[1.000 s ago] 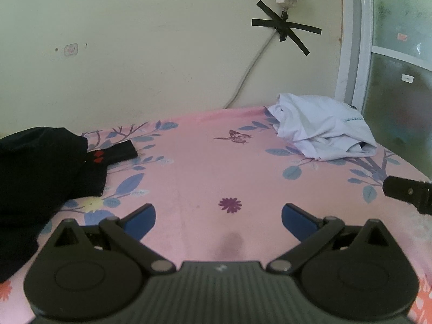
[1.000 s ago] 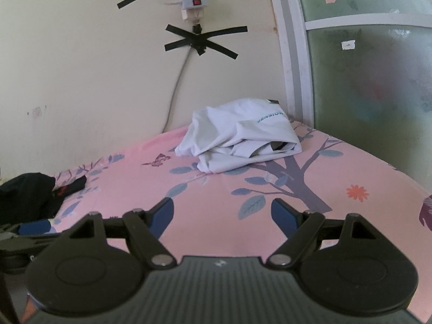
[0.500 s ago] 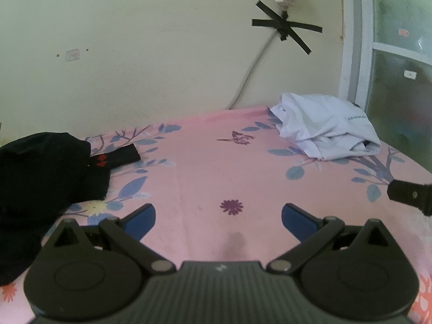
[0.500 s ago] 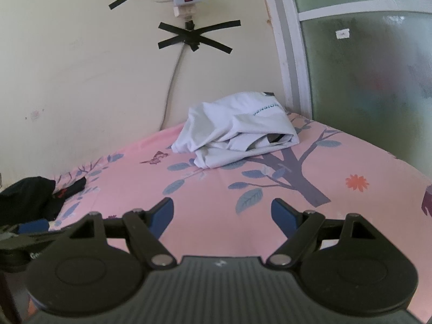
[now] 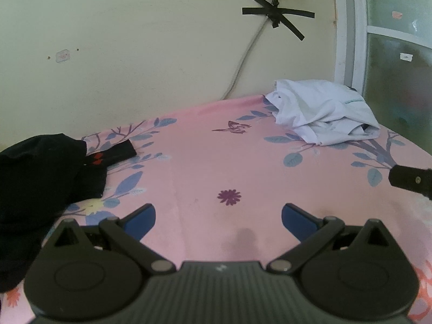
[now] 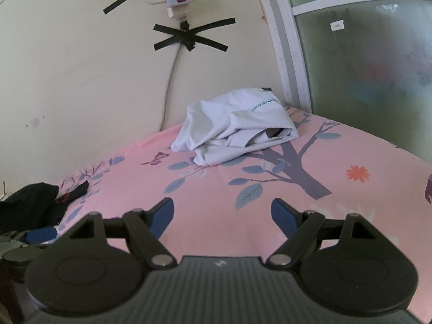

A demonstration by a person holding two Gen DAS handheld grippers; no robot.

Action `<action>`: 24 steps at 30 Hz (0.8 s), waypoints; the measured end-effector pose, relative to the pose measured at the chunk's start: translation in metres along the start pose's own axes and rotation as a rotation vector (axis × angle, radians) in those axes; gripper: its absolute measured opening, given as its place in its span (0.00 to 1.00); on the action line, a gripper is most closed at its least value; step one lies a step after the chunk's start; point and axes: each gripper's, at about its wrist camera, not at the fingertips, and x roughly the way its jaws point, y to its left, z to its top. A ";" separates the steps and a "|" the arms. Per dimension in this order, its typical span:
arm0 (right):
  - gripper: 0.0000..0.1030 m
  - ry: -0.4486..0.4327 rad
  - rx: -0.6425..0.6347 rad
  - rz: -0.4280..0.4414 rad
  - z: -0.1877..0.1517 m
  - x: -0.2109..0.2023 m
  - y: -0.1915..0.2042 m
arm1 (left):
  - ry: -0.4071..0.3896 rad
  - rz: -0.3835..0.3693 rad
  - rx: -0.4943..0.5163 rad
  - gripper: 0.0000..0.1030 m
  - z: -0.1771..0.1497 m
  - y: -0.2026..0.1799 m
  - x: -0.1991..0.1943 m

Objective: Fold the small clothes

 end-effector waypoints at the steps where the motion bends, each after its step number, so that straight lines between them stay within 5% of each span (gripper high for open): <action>1: 0.76 0.002 0.002 0.000 -0.001 0.000 0.000 | -0.002 0.007 0.001 1.00 0.000 0.000 0.000; 24: 0.76 -0.001 0.012 0.006 -0.003 -0.001 -0.001 | 0.001 0.029 0.069 1.00 -0.001 -0.009 -0.004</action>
